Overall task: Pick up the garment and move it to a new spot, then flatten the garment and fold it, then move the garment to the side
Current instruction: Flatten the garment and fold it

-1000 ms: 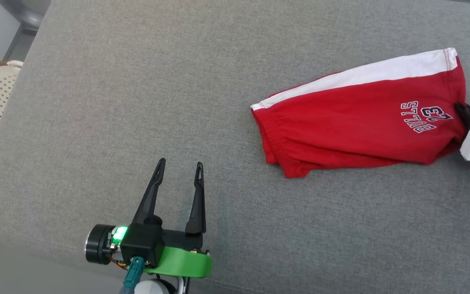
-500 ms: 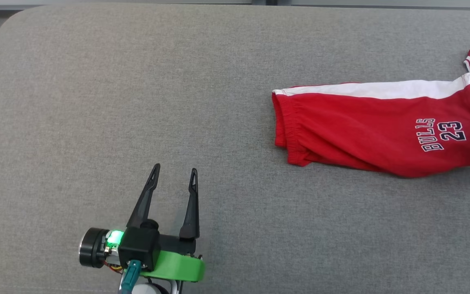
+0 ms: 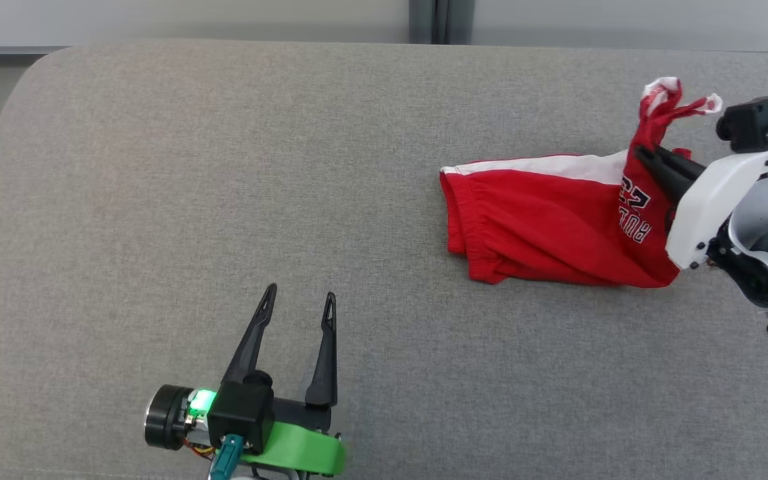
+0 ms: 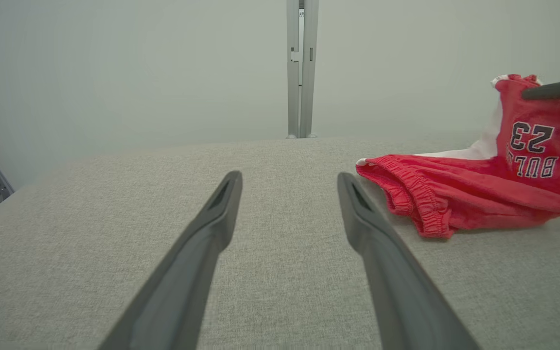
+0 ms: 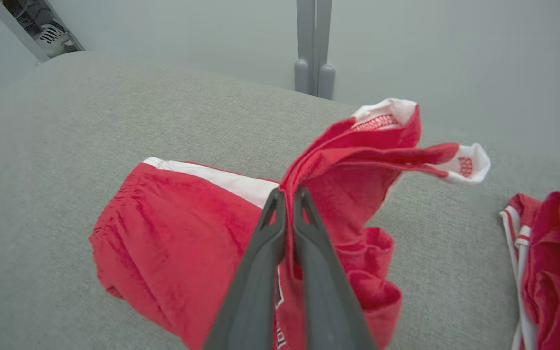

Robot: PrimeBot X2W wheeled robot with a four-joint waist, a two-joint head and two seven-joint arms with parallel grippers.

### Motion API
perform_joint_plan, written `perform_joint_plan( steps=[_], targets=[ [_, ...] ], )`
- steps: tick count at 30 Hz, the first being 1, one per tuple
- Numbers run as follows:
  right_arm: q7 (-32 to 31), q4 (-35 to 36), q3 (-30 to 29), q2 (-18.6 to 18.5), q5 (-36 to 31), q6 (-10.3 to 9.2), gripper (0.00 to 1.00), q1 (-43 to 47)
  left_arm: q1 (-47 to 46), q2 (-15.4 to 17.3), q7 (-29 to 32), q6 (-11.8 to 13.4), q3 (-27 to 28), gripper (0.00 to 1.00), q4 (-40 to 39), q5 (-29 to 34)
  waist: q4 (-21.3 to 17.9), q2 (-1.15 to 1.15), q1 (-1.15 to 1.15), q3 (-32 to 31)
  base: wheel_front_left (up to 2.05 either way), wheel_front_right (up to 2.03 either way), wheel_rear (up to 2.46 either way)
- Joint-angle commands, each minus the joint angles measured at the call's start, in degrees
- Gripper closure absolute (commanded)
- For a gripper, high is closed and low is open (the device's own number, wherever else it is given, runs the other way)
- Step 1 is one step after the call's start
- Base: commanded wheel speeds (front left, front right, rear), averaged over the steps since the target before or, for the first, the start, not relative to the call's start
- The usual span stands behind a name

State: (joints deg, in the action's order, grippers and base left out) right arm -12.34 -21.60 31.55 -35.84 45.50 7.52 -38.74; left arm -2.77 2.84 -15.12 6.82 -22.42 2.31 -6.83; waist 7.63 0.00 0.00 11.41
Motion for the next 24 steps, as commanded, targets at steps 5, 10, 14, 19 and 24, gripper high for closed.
perform_joint_plan(
  steps=[5,10,14,19,24],
  targets=[
    [-1.73,2.53,0.41,3.49,-1.01,-0.07,1.00,0.30,1.29,0.14,-0.01,0.40,-0.65,0.00,0.46,-0.95,3.32,0.00,0.00,-1.27,0.00,0.00,0.00],
    [-2.70,3.06,1.12,7.58,-0.53,-0.07,1.00,1.29,1.30,0.14,-0.01,0.70,-1.57,0.00,0.70,-1.81,5.28,0.00,0.00,-1.60,0.00,0.00,0.00],
    [-3.23,2.52,2.21,10.24,-0.77,-0.07,1.00,2.15,1.31,0.14,-0.01,0.96,-1.91,0.00,0.54,-2.16,6.23,0.00,0.00,-1.46,0.00,0.00,0.00],
    [-2.72,0.26,2.99,13.27,-0.98,-0.06,0.65,2.00,0.98,0.14,-0.01,0.82,-2.00,0.00,0.47,-2.10,6.71,0.00,0.00,-0.70,0.00,0.00,0.00],
    [0.66,0.75,1.92,15.78,2.05,-0.06,0.00,1.88,0.51,0.14,-0.01,0.95,-1.80,0.00,0.55,-2.13,6.30,0.00,0.00,-0.37,0.00,0.00,0.00]
  ],
)
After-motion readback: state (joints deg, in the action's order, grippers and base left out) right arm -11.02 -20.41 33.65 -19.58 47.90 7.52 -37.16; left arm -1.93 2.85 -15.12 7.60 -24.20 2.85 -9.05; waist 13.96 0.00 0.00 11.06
